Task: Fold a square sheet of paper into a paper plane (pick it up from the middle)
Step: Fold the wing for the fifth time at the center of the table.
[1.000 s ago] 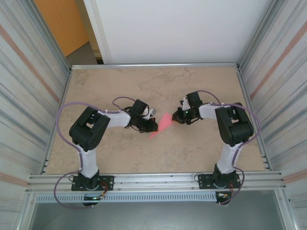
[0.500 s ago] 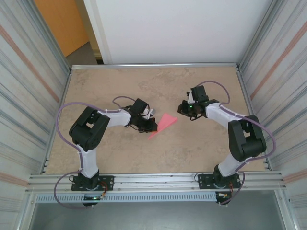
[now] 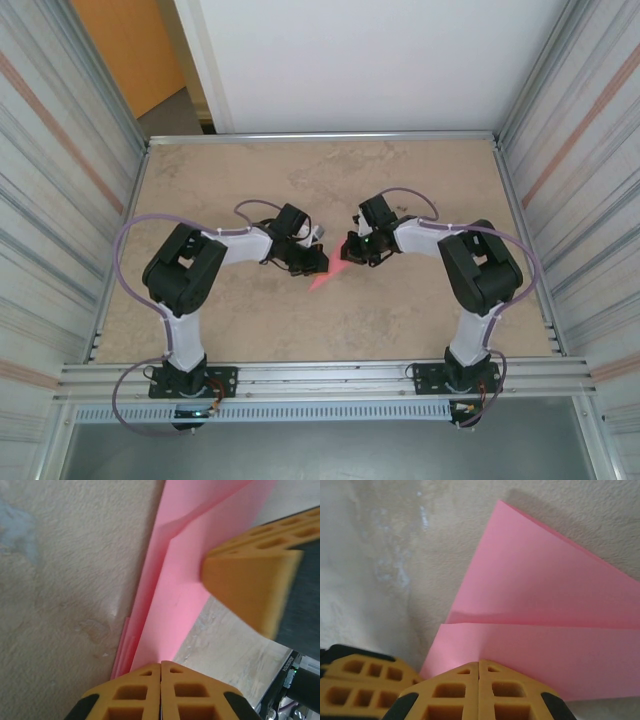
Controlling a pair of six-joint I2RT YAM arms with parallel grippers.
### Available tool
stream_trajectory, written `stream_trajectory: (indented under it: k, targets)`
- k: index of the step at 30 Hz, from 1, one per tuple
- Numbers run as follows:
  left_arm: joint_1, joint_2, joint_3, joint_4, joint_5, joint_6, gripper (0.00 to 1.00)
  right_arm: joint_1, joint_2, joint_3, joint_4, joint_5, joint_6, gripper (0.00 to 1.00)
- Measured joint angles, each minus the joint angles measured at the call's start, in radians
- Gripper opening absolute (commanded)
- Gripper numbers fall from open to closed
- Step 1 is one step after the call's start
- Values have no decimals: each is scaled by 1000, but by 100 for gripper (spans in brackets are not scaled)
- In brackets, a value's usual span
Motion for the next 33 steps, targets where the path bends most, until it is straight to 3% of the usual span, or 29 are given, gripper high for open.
stream_trajectory:
  k: [20,33]
  targets:
    - [-9,85,103,-49,48,50,9,-18,41,22,-11,-42,2,4]
    - [21,-27,-100,37,45,72,10,-34,71,64,-67,-78,-22,4]
